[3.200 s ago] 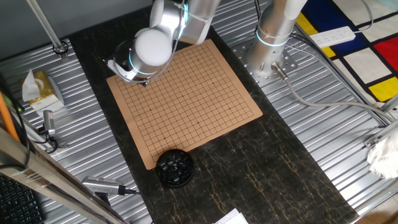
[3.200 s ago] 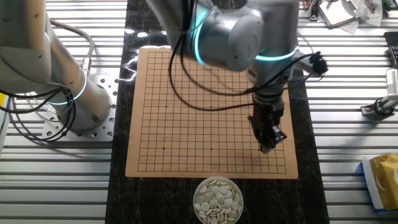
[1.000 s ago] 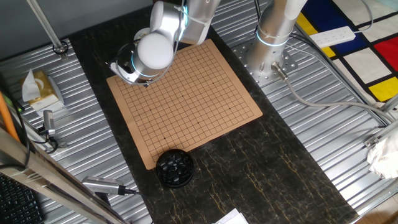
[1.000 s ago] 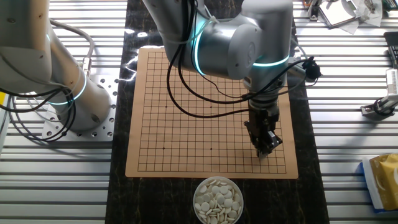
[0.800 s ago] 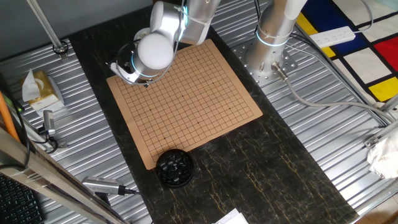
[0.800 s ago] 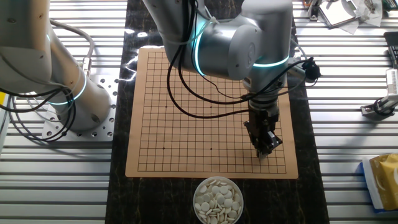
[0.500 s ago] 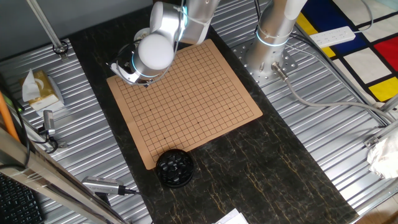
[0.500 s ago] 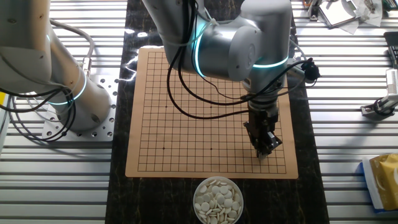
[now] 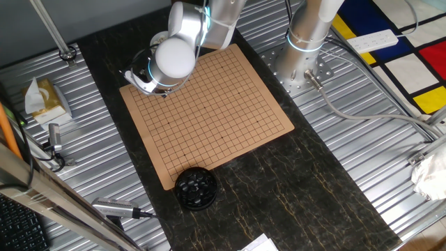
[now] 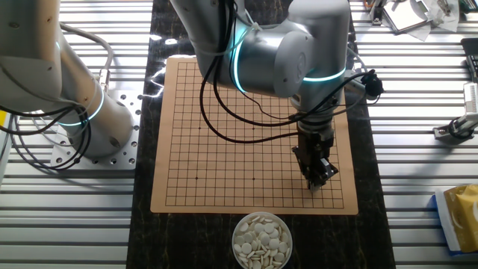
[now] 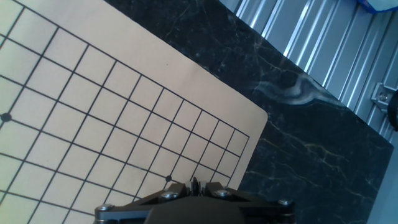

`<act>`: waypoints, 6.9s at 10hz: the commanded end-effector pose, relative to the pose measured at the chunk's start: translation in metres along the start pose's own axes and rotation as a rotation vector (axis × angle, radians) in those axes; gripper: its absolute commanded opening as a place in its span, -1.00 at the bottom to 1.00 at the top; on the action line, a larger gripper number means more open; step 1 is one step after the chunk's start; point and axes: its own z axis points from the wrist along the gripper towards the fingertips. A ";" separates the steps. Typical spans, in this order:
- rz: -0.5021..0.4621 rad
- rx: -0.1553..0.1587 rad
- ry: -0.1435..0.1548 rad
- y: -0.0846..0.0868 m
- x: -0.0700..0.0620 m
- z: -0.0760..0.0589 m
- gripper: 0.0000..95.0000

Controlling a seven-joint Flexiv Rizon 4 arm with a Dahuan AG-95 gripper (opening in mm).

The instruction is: Play the first move as black on the 3-4 point in the upper right corner of the Go board

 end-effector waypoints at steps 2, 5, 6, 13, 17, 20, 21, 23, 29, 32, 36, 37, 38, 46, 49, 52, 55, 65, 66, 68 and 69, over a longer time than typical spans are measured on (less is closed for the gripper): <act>-0.001 0.001 -0.001 0.000 0.000 0.000 -1.00; -0.002 0.003 0.001 0.000 0.000 0.001 -1.00; -0.003 0.004 0.002 0.000 0.000 0.001 -1.00; -0.004 0.004 -0.002 0.000 0.003 0.002 -1.00; -0.005 0.001 -0.004 0.000 0.003 0.002 -1.00; -0.004 -0.007 -0.008 0.000 0.003 0.003 -1.00; -0.003 -0.009 -0.009 0.000 0.003 0.004 -1.00; -0.003 -0.010 -0.009 0.000 0.003 0.004 -1.00; -0.013 -0.010 -0.010 0.000 0.004 0.004 -1.00; -0.014 -0.011 -0.011 0.000 0.004 0.004 -1.00; -0.017 -0.010 -0.013 0.000 0.004 0.004 -1.00; -0.020 -0.010 -0.014 0.000 0.004 0.004 -1.00; -0.021 -0.011 -0.015 0.000 0.004 0.004 -1.00; -0.033 -0.020 -0.023 0.000 0.005 0.005 -1.00; -0.036 -0.026 -0.027 0.000 0.005 0.005 -0.60; -0.044 -0.022 -0.026 -0.001 0.007 0.005 -0.60; -0.043 -0.027 -0.029 -0.001 0.007 0.005 -0.60; -0.042 -0.038 -0.036 -0.002 0.006 0.004 -0.60; -0.042 -0.039 -0.037 -0.002 0.006 0.004 -0.60; -0.042 -0.040 -0.038 -0.002 0.006 0.004 -0.60; -0.043 -0.041 -0.039 -0.002 0.006 0.004 -0.60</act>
